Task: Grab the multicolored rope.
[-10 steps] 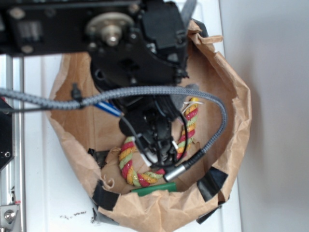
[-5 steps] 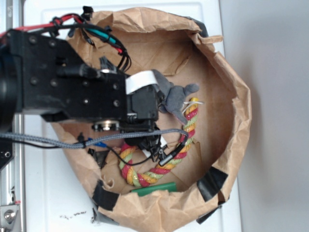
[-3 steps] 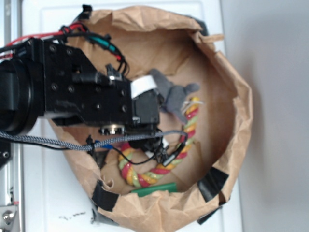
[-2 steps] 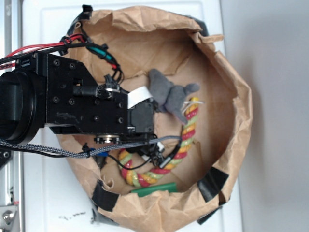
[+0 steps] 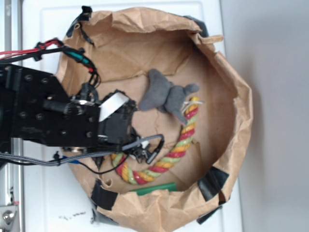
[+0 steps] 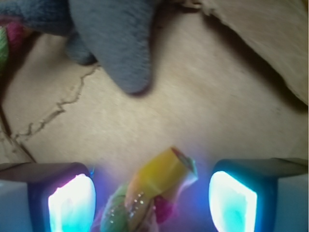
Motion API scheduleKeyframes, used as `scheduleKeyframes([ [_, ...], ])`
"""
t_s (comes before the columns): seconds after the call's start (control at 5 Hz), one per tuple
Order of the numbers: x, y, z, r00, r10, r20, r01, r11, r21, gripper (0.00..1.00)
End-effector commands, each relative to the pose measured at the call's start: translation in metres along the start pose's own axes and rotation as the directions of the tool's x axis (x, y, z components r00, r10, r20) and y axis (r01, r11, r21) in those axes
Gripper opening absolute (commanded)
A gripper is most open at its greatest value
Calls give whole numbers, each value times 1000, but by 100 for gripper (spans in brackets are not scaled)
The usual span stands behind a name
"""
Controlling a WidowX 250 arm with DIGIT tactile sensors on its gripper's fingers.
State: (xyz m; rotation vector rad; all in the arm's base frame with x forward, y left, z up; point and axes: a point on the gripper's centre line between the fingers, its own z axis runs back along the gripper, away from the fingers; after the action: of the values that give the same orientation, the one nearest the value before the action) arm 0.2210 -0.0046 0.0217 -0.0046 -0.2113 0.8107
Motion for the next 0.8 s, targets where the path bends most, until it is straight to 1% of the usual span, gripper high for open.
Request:
scheduleKeyframes([
  [0.0, -2, 1, -2, 999, -6, 54, 8, 999, -41, 0],
  [0.2, 1, 0, -3, 998, 5, 59, -3, 999, -42, 0],
  [0.4, 3, -1, 1, 999, 13, 48, -11, 999, -47, 0],
  [0.6, 4, -3, 1, 999, 19, 49, -16, 999, -48, 0],
])
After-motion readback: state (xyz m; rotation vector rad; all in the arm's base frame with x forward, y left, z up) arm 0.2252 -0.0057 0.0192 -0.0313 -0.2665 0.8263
